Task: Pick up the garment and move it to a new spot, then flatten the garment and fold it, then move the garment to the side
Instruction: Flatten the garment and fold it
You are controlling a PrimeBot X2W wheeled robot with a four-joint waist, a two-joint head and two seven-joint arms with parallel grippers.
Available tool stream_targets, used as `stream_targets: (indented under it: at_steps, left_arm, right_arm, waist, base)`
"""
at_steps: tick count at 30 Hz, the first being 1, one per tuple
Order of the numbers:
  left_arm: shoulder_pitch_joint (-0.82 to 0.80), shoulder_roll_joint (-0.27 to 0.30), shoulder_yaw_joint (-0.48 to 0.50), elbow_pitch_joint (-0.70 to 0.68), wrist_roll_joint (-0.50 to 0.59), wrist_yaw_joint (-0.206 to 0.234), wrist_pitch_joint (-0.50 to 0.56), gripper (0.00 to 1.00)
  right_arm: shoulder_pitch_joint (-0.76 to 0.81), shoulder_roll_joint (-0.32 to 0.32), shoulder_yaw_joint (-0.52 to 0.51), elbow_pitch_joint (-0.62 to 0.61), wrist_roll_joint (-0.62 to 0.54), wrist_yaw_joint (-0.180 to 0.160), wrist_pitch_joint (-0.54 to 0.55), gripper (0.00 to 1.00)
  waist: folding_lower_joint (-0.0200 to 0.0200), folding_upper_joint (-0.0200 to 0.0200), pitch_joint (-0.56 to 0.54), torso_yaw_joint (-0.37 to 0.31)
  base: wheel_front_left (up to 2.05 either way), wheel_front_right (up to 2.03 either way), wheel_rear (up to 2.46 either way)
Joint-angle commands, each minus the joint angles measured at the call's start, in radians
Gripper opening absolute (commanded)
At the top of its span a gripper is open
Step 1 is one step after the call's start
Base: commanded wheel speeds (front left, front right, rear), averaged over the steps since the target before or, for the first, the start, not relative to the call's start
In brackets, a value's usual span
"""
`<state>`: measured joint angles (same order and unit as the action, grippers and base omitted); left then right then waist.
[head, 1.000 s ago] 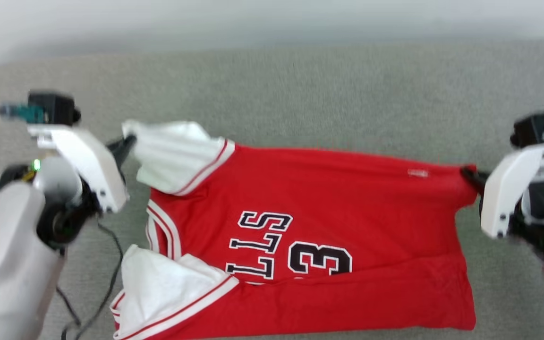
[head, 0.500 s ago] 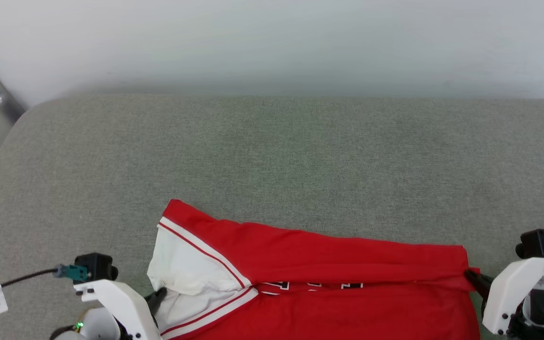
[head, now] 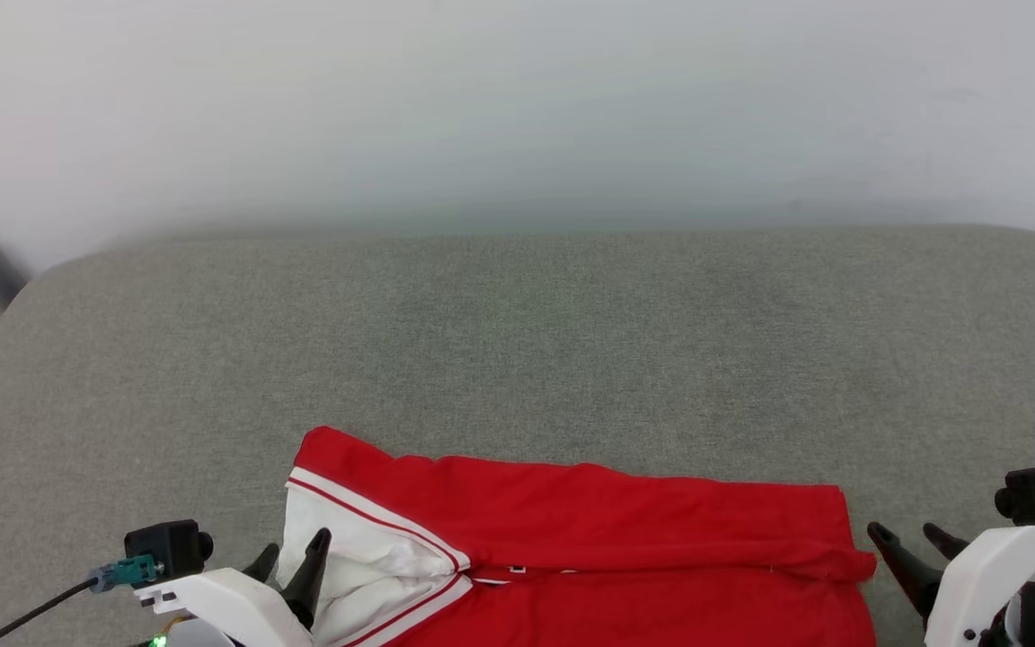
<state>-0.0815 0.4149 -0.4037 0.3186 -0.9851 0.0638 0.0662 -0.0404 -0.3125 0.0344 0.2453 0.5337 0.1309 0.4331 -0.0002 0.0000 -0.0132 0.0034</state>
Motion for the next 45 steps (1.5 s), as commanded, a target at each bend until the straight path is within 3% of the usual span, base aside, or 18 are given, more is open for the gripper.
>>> stream_targets:
  at_steps: [1, 9, 16, 22, 31, 32, 33, 34, 35, 45]
  left_arm:
    - [0.002, 0.0, 0.003, -0.017, 0.028, 0.009, -0.038, 1.0]
    - [-0.01, -0.01, 0.016, -0.131, 0.154, 0.06, -0.247, 1.0]
    - [-0.022, -0.019, 0.036, -0.235, 0.262, 0.095, -0.32, 1.0]
    - [-0.033, -0.04, 0.067, -0.291, 0.33, 0.086, -0.331, 1.0]
    - [-0.055, -0.079, 0.12, -0.301, 0.413, 0.024, -0.333, 1.0]
    - [-0.052, -0.08, 0.122, -0.297, 0.418, 0.019, -0.333, 1.0]
    - [-0.049, -0.081, 0.123, -0.293, 0.422, 0.016, -0.333, 1.0]
    - [-0.049, -0.081, 0.123, -0.293, 0.422, 0.016, -0.333, 1.0]
    - [-0.042, -0.079, 0.122, -0.287, 0.427, 0.016, -0.333, 1.0]
    - [0.013, -0.061, 0.106, -0.237, 0.451, 0.026, -0.325, 1.0]
  right_arm:
    - [0.02, -0.008, -0.015, -0.032, -0.002, 0.0, 0.009, 1.0]
    - [0.03, 0.001, -0.146, -0.133, -0.014, 0.0, 0.197, 1.0]
    - [0.004, 0.013, -0.207, -0.156, -0.039, 0.0, 0.384, 1.0]
    - [-0.036, 0.05, -0.201, -0.105, -0.05, 0.0, 0.463, 1.0]
    - [-0.064, 0.121, -0.169, 0.068, -0.042, 0.0, 0.486, 1.0]
    - [-0.062, 0.124, -0.162, 0.079, -0.038, 0.0, 0.486, 0.48]
    - [-0.063, 0.126, -0.155, 0.085, -0.029, 0.0, 0.481, 0.26]
    - [-0.063, 0.126, -0.155, 0.085, -0.029, 0.0, 0.481, 0.26]
    - [-0.065, 0.127, -0.149, 0.089, -0.024, 0.0, 0.476, 0.0]
    - [-0.1, 0.042, -0.079, 0.062, 0.033, 0.0, 0.394, 0.0]
  waist:
    - [0.0002, 0.0, -0.016, -0.01]
    - [0.0002, 0.0, -0.037, -0.009]
    - [0.0002, 0.0, -0.016, 0.034]
    - [0.0002, 0.0, 0.032, 0.076]
    - [0.0002, 0.0, 0.098, 0.122]
    - [0.0002, 0.0, 0.097, 0.122]
    - [0.0002, 0.0, 0.094, 0.12]
    - [0.0002, 0.0, 0.094, 0.12]
    - [0.0002, 0.0, 0.091, 0.118]
    - [0.0002, 0.0, 0.006, 0.08]
  base:
    - [0.0, 0.0, 0.0]
    - [0.0, 0.0, 0.0]
    - [0.0, 0.0, 0.0]
    - [0.0, 0.0, 0.0]
    - [0.0, 0.0, 0.0]
    - [0.0, 0.0, 0.0]
    - [0.0, 0.0, 0.0]
    - [0.0, 0.0, 0.0]
    - [0.0, 0.0, 0.0]
    - [0.0, 0.0, 0.0]
